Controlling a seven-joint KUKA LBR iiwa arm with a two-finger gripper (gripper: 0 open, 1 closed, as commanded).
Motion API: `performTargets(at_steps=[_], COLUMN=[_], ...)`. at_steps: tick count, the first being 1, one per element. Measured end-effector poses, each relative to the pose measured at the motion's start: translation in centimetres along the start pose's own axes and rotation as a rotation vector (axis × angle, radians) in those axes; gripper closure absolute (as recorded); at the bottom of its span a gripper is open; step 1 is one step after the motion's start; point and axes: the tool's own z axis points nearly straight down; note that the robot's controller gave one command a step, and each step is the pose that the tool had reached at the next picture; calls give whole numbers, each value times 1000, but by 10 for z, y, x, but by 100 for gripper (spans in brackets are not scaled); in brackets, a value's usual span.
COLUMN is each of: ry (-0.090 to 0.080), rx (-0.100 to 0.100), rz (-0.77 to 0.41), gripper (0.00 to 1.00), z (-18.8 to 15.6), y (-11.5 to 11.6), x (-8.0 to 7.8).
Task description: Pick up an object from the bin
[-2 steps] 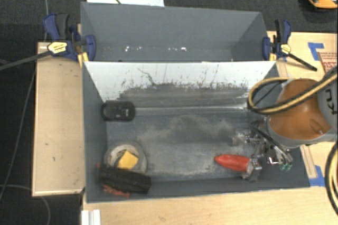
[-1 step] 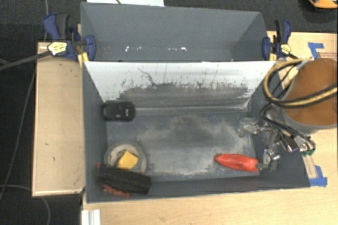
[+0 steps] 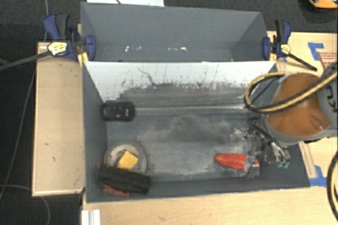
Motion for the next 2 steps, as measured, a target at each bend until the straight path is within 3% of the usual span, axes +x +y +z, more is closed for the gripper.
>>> performTargets(at_steps=[1, 2], ry=[-20, -5], rx=[9, 1], rz=[-426, 52], gripper=[0, 100], z=[29, 30], y=[5, -31], x=[-2, 1])
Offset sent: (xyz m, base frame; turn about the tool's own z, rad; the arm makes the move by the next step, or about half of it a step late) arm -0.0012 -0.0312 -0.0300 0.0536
